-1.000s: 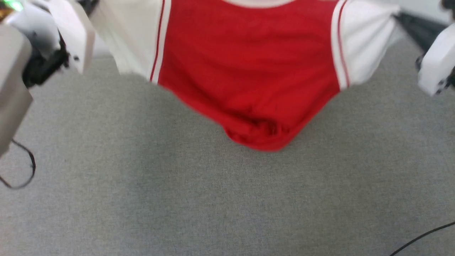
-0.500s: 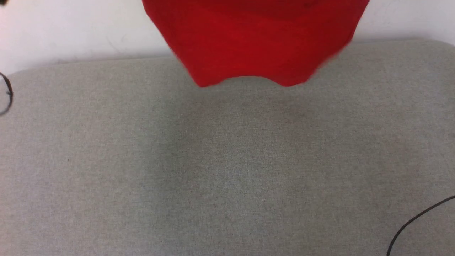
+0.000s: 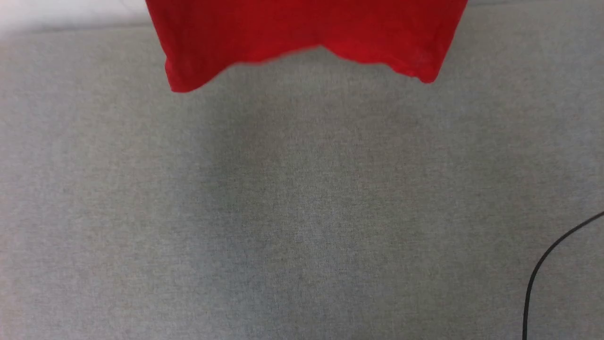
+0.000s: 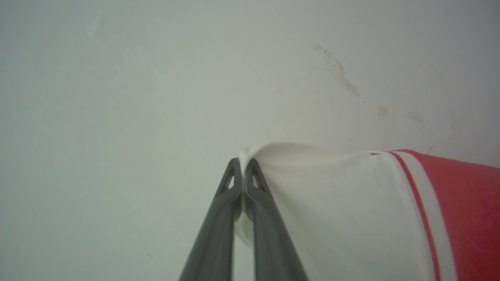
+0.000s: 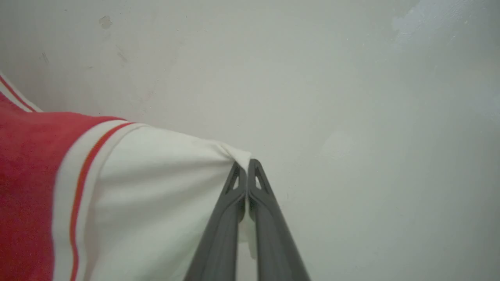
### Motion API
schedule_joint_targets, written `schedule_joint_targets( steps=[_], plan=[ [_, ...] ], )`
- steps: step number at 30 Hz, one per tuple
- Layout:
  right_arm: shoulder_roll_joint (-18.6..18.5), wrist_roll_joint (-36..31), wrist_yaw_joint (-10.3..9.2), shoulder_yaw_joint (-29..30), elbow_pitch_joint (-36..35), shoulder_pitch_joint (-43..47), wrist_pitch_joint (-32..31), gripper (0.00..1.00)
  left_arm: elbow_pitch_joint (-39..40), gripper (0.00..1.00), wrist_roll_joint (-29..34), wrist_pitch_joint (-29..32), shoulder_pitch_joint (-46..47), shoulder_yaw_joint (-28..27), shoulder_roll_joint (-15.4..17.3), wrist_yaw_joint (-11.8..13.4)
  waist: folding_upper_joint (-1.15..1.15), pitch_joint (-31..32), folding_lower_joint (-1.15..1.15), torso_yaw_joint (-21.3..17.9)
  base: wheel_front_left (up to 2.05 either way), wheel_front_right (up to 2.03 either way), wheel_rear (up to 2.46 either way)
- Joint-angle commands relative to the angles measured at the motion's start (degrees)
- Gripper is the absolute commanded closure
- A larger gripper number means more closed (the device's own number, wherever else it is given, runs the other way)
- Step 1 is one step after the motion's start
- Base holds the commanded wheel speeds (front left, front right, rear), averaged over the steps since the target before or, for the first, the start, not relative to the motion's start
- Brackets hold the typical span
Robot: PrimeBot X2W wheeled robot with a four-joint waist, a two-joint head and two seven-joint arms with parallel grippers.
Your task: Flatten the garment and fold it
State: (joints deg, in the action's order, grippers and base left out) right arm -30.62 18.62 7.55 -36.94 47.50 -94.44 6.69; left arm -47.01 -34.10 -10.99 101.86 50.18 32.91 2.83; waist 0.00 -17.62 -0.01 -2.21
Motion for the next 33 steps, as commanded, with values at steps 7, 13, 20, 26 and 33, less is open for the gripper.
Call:
schedule_joint_targets(
  steps=[7,13,20,26,33],
  plan=[
    [0.4,-4.3,-0.06,5.4,4.6,-6.3,2.5,1.00,-2.4,1.00,0.2,-2.6,5.2,-2.7,1.5,1.2,0.00,-8.5,0.01,0.7,0.00,0.00,0.00],
    [1.2,-6.1,-0.06,7.9,7.0,-7.8,4.4,1.00,-2.0,1.00,-0.5,-3.6,5.1,-4.3,2.0,1.5,0.00,-10.3,0.01,1.4,0.00,0.00,0.00],
    [3.3,-5.8,-0.06,7.6,8.6,-2.7,6.8,1.00,2.8,1.00,-2.1,-4.0,-3.8,-6.8,2.8,2.6,0.00,-9.2,0.01,1.9,0.00,0.00,0.00],
    [4.4,-3.7,-0.06,5.1,7.3,6.9,8.0,1.00,11.2,1.00,-3.8,-4.0,-19.2,-12.4,3.8,4.6,0.00,-7.0,0.01,2.0,0.00,0.00,0.00],
    [3.4,0.3,-0.06,2.9,1.6,22.3,8.3,1.00,20.3,1.00,-4.7,-4.0,-42.2,-21.6,3.9,5.8,0.00,-3.0,0.01,2.3,0.00,0.00,0.00]
  ],
)
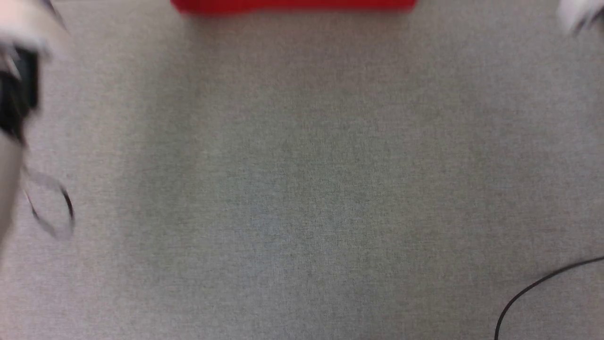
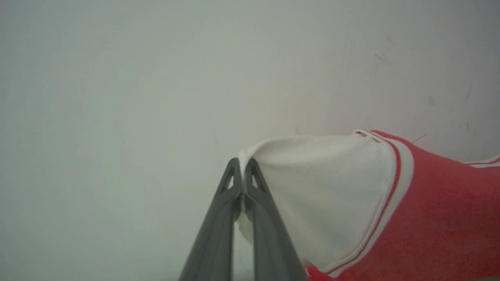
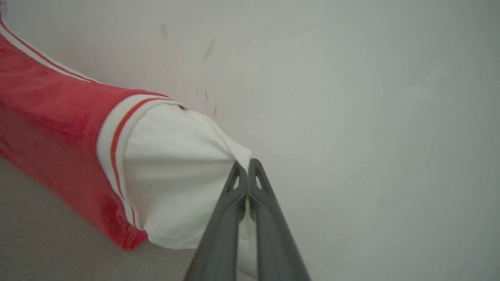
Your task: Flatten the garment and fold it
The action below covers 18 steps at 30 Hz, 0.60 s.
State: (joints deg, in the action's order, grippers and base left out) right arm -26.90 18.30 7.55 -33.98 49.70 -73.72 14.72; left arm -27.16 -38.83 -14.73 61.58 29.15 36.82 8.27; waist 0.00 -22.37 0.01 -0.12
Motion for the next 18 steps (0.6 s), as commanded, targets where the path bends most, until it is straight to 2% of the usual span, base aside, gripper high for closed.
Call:
schedule_joint_targets(
  steps=[1,13,18],
  plan=[
    [-0.6,1.2,-0.06,0.1,-2.0,4.0,0.3,1.00,1.5,1.00,-0.2,-0.3,-5.2,-2.0,-0.4,0.3,0.00,2.4,-0.01,0.3,0.00,0.00,0.00],
    [-3.9,4.6,-0.06,-1.5,-14.8,33.5,0.3,1.00,8.4,1.00,1.7,-0.3,-40.6,-12.5,-5.4,-1.6,0.00,11.9,-0.01,-0.4,0.00,0.00,0.00],
    [-5.8,5.4,-0.06,-2.5,-17.8,43.0,0.3,1.00,10.7,1.00,3.0,-0.3,-53.5,-16.2,-7.4,-0.6,0.00,15.1,-0.01,-1.2,0.00,0.00,0.00]
  ],
)
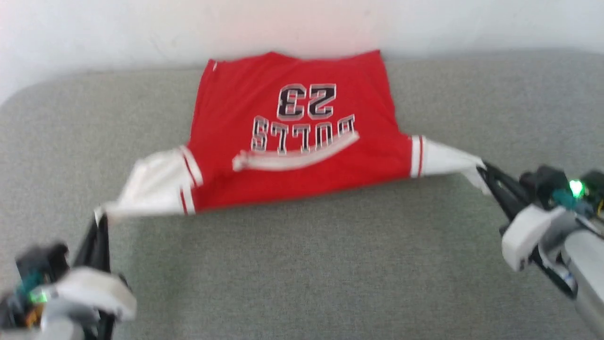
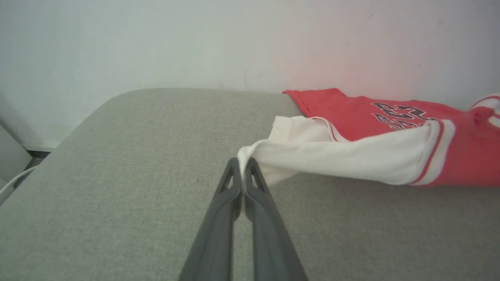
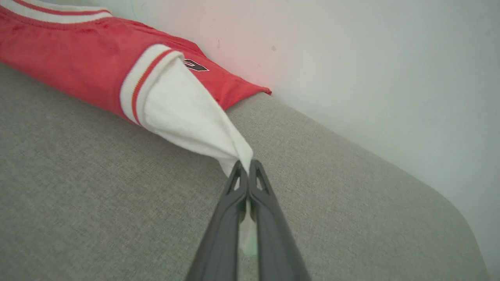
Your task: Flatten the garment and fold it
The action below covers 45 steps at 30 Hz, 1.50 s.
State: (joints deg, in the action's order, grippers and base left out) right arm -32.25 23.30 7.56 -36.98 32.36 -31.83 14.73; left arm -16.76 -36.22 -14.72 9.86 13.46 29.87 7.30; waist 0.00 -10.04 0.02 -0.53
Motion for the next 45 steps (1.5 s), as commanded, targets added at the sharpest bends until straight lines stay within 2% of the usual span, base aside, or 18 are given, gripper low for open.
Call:
schedule_joint_targets(
  steps=[1,7,11,23,30,31,32,33,38,45],
  plan=[
    [-0.6,0.8,-0.08,0.9,-0.9,2.8,0.3,1.00,0.6,1.00,0.4,-0.3,-4.0,-0.8,-1.0,0.3,0.00,3.2,-0.02,-0.8,0.00,0.00,0.00],
    [-2.3,1.1,-0.08,2.4,-4.2,12.4,0.1,1.00,0.9,1.00,0.5,-0.3,-12.8,-1.6,-3.6,-0.5,0.00,5.0,-0.02,-0.6,0.00,0.00,0.00],
    [-3.1,-0.6,-0.08,3.7,-6.7,18.7,-0.8,1.00,0.0,1.00,0.7,-0.3,-16.3,-2.7,-4.4,0.3,0.00,5.8,-0.02,-0.7,0.00,0.00,0.00],
    [-4.7,-1.3,-0.08,12.1,-16.3,36.1,-5.6,1.00,-0.1,1.00,0.8,-0.3,-25.1,-7.2,-6.4,0.8,0.00,7.1,-0.02,-1.3,0.00,0.00,0.00],
    [-4.3,-1.2,-0.08,14.4,-19.9,43.0,-9.6,1.00,-0.5,1.00,1.6,-0.3,-27.3,-7.9,-7.9,0.6,0.00,6.6,-0.02,-1.2,0.00,0.00,0.00],
    [-3.9,-0.9,-0.08,14.5,-20.3,43.4,-10.0,0.88,-0.6,1.00,1.9,-0.3,-27.1,-7.9,-8.1,0.5,0.00,6.5,-0.02,-1.1,0.00,0.00,0.00],
    [-3.7,-0.8,-0.08,14.7,-20.6,43.6,-10.5,0.55,-0.6,1.00,2.1,-0.3,-26.8,-7.9,-8.2,0.3,0.00,6.4,-0.02,-1.0,0.00,0.00,0.00],
    [-3.6,-1.0,-0.08,15.1,-21.1,43.5,-10.6,0.00,-0.4,1.00,2.3,-0.3,-26.5,-7.9,-8.4,0.1,0.00,6.3,-0.02,-1.0,0.00,0.00,0.00],
    [-3.4,-1.1,-0.08,17.6,-24.9,41.5,-12.1,0.00,0.1,1.00,3.9,-0.3,-25.0,-7.6,-8.6,-0.9,0.00,5.9,-0.02,-0.8,0.00,0.00,0.00],
    [-3.2,-1.5,-0.08,27.3,-32.4,35.2,-13.7,0.00,1.4,1.00,5.4,-0.3,-23.3,-7.7,-9.0,-1.6,0.00,4.9,-0.02,0.2,0.00,0.00,0.00]
  ],
)
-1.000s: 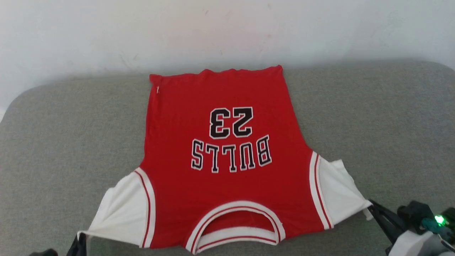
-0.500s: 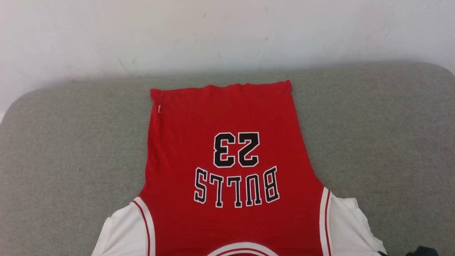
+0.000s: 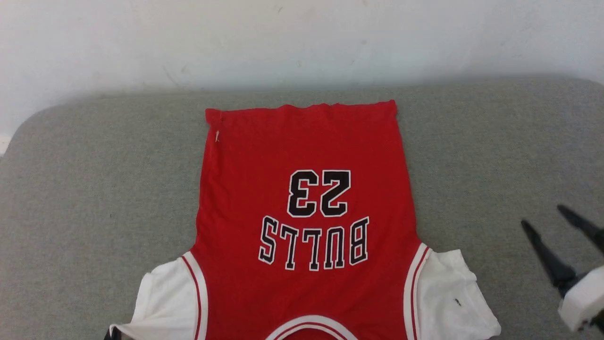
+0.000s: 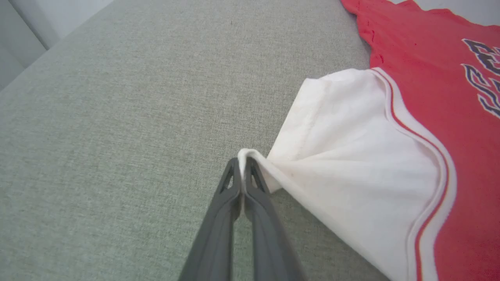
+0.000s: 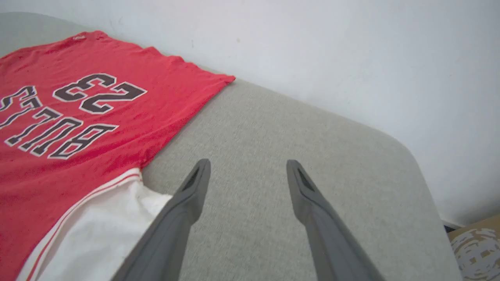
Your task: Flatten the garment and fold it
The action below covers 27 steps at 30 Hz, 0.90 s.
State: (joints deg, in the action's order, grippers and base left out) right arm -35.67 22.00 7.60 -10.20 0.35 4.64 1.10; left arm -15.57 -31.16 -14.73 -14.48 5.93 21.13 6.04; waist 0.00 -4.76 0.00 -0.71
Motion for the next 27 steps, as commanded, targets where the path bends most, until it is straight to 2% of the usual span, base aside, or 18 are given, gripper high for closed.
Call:
schedule_joint_targets(
  steps=[1,5,9,12,15,20,27],
  plan=[
    [0.4,-0.4,-0.11,1.9,-1.5,-3.0,-1.1,0.00,0.6,1.00,0.7,-0.3,1.3,-0.1,-0.4,-0.4,0.00,-0.6,0.00,0.7,0.00,0.00,0.00],
    [0.8,0.7,-0.11,4.7,-3.4,-11.7,-6.4,0.00,2.4,1.00,2.0,-0.3,2.8,-0.1,-0.9,-0.7,0.00,-2.3,0.00,2.6,0.00,0.00,0.00],
    [-0.8,2.8,-0.11,2.9,-1.1,-22.5,-14.6,0.00,4.1,1.00,3.7,-0.3,5.4,0.5,-1.4,-1.3,0.00,-5.0,0.00,5.6,0.00,0.00,0.00],
    [-1.5,5.3,-0.11,-0.1,3.0,-31.2,-21.5,0.00,5.2,1.00,4.8,-0.3,7.4,0.9,-2.2,-1.8,0.00,-7.5,0.00,7.9,0.00,0.00,0.00],
    [-1.7,8.5,-0.11,-4.1,7.5,-39.7,-31.1,0.00,6.2,1.00,5.9,-0.3,9.3,1.2,-3.2,-2.2,0.00,-10.3,0.00,10.1,0.00,0.00,0.00],
    [-0.4,14.5,-0.11,-8.8,14.4,-53.0,-46.1,0.00,7.3,1.00,7.7,-0.3,12.5,1.5,-5.5,-3.1,0.00,-15.5,0.00,13.9,0.00,0.00,0.00],
    [-0.2,12.1,-0.11,-11.6,24.4,-64.9,-58.7,0.00,8.3,1.00,10.5,-0.3,16.6,1.4,-9.5,-5.1,0.00,-22.3,0.00,18.5,0.00,0.00,0.00]
  ],
)
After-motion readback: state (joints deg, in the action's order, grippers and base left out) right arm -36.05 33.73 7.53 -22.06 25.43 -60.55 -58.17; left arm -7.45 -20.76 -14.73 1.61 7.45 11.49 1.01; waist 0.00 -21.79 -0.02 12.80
